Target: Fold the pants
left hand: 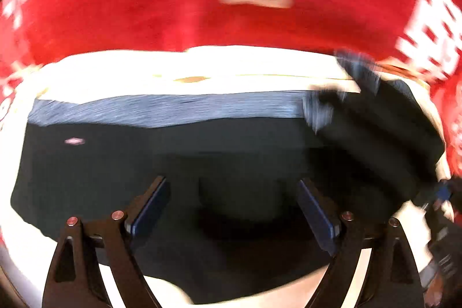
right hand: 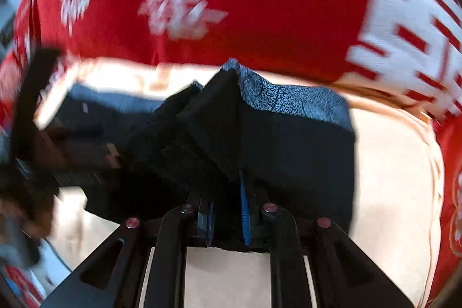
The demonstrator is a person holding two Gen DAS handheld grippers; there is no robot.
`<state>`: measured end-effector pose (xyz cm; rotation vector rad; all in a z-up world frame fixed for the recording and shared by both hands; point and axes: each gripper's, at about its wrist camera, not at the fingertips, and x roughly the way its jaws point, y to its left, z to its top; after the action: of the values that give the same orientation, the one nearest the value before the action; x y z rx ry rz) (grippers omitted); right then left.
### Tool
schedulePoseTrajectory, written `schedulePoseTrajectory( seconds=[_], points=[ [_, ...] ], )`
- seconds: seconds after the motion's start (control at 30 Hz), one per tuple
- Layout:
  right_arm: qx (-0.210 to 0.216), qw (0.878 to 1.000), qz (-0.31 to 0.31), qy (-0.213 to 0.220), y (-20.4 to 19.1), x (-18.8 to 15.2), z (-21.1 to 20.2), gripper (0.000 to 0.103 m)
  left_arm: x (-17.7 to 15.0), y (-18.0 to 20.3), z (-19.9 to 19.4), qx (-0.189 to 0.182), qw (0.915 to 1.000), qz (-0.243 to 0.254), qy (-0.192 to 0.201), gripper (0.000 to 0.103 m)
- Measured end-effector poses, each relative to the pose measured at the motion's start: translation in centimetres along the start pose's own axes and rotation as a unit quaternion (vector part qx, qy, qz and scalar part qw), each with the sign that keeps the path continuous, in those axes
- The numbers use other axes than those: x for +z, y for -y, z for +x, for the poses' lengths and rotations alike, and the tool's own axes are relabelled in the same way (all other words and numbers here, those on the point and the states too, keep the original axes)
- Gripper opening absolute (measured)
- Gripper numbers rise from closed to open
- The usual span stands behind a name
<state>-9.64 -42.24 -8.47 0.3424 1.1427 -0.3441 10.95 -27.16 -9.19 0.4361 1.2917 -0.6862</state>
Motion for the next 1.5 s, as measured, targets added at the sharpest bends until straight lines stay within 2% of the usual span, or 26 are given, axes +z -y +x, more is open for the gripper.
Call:
schedulePoseTrajectory(
  seconds=[0.1, 0.2, 0.23, 0.27, 0.33, 0.37, 0.47, 0.53, 0.57, 0.6, 0.7, 0.77, 0.8, 0.83, 0.87, 0.93, 1.0, 1.13, 1.23, 1.33, 1.4, 1.5],
  points=[
    [-0.030, 0.999, -0.038, -0.025, -4.0, -0.7, 3.0, 0.017, -0.2, -4.0, 0.0, 0.013, 0.9997, -0.022, -0.002, 0.090],
    [-0.086, 0.992, -0.081, -0.037, -6.9, -1.7, 4.0, 0.021, -0.5, -5.6, -0.4, 0.009, 0.9995, -0.031, -0.005, 0.090],
    [-0.099, 0.990, -0.092, -0.034, -7.5, -2.0, 3.7, 0.026, -0.5, -5.8, -0.6, 0.004, 0.9995, -0.031, -0.004, 0.090],
    [-0.100, 0.989, -0.101, -0.034, -7.9, -2.3, 3.2, 0.038, -0.4, -5.9, -0.9, -0.001, 0.9996, -0.030, -0.003, 0.090],
    [-0.069, 0.992, -0.099, -0.037, -7.8, -2.7, 1.8, 0.055, 0.2, -6.4, -1.3, -0.021, 0.9995, -0.024, -0.004, 0.090],
    [-0.052, 0.994, -0.086, -0.035, -7.3, -3.1, 0.7, 0.056, 0.3, -5.6, -1.7, -0.036, 0.9991, -0.020, -0.006, 0.090],
    [-0.048, 0.998, -0.039, -0.029, -5.2, -3.7, -1.8, 0.056, 0.5, -3.1, -3.1, -0.101, 0.9949, 0.006, -0.008, 0.090],
    [-0.043, 0.998, 0.003, -0.038, -3.1, -4.0, -2.5, 0.056, 0.8, -1.3, -3.6, -0.129, 0.9913, 0.029, -0.007, 0.090],
    [-0.039, 0.998, 0.029, -0.047, -1.9, -4.2, -2.7, 0.056, 1.0, 1.0, -3.5, -0.142, 0.9888, 0.043, -0.011, 0.090],
    [-0.036, 0.997, 0.050, -0.054, -0.9, -4.5, -2.7, 0.056, 1.5, 3.1, -3.1, -0.150, 0.9871, 0.053, -0.017, 0.090],
    [-0.030, 0.993, 0.091, -0.064, 1.2, -5.4, -2.7, 0.056, 2.4, 5.6, -1.1, -0.158, 0.9847, 0.065, -0.033, 0.089],
    [-0.026, 0.992, 0.105, -0.066, 2.2, -5.9, -2.7, 0.053, 2.7, 6.4, 0.0, -0.166, 0.9832, 0.061, -0.045, 0.066],
    [-0.023, 0.991, 0.112, -0.066, 2.6, -6.1, -2.7, 0.050, 2.8, 6.7, 0.4, -0.169, 0.9823, 0.058, -0.056, 0.061],
    [-0.017, 0.990, 0.120, -0.067, 3.0, -6.3, -2.7, 0.045, 2.8, 6.8, 1.1, -0.172, 0.9811, 0.055, -0.070, 0.050],
    [-0.014, 0.990, 0.125, -0.068, 3.3, -6.5, -2.8, 0.040, 2.9, 7.0, 1.9, -0.181, 0.9782, 0.053, -0.087, 0.030],
    [-0.009, 0.989, 0.133, -0.069, 3.7, -6.6, -2.9, 0.034, 2.6, 7.2, 2.3, -0.182, 0.9756, 0.060, -0.107, 0.005],
    [-0.004, 0.988, 0.141, -0.066, 4.3, -6.6, -3.3, 0.033, 2.2, 6.8, 0.9, -0.196, 0.9729, 0.067, -0.102, 0.005],
    [0.005, 0.987, 0.152, -0.048, 6.5, -5.7, -4.4, 0.033, 0.9, 5.9, -0.3, -0.165, 0.9757, 0.109, -0.094, 0.005],
    [0.001, 0.987, 0.156, -0.043, 8.7, -4.7, -4.0, 0.033, -0.3, 5.5, 0.5, -0.156, 0.9764, 0.105, -0.107, 0.005],
    [0.011, 0.986, 0.163, -0.030, 10.6, -2.9, -3.2, 0.033, -0.9, 6.0, 0.4, -0.144, 0.9790, 0.112, -0.091, 0.005],
    [0.024, 0.987, 0.157, -0.029, 10.9, -1.6, -1.7, 0.033, -1.0, 5.9, 0.5, -0.146, 0.9800, 0.102, -0.089, 0.005],
    [0.022, 0.987, 0.144, -0.063, 9.6, -1.1, 2.1, 0.036, -0.9, 5.4, 0.6, -0.149, 0.9825, 0.076, -0.083, 0.005]
  ],
)
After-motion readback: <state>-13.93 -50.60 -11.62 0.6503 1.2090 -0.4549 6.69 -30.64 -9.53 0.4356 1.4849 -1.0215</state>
